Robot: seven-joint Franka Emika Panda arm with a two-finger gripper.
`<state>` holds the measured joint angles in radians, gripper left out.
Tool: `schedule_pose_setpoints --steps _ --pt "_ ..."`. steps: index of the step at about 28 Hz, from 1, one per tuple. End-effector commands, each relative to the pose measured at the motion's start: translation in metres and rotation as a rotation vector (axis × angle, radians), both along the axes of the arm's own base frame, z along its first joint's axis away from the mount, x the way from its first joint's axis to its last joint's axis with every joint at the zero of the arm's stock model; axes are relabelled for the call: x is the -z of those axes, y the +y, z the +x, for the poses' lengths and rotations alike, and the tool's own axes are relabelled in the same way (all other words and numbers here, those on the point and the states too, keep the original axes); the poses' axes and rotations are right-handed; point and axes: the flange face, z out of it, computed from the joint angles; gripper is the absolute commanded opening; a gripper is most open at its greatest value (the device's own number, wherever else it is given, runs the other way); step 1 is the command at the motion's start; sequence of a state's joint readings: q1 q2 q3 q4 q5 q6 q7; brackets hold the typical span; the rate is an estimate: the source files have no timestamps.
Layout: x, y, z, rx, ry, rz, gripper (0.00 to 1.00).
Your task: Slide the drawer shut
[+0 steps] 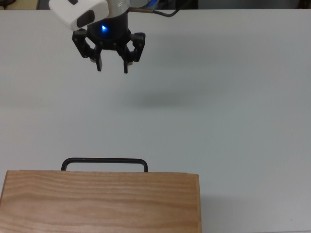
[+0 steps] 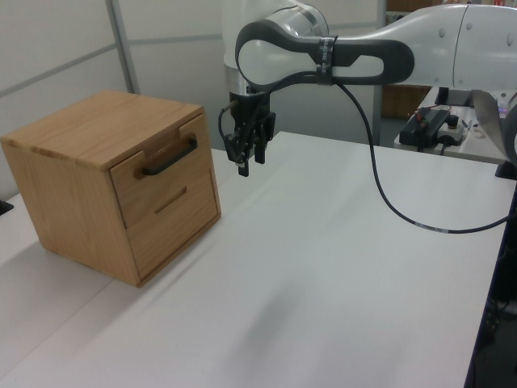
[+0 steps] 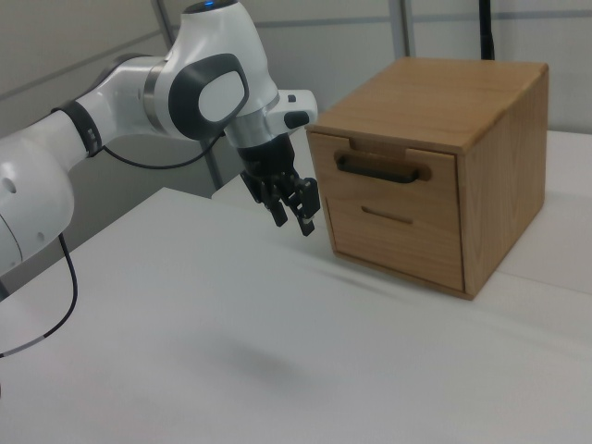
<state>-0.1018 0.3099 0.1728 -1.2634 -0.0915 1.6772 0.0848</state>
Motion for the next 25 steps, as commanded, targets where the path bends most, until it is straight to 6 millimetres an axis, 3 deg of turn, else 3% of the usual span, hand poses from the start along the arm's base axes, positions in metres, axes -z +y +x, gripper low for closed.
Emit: schedule_pose_setpoints --steps 1,25 --pt "-0.004 -0.002 -0.010 0.011 0.011 0.015 1.00" --pt "-0.004 -0.014 -0.009 0.017 0.010 0.014 1.00"
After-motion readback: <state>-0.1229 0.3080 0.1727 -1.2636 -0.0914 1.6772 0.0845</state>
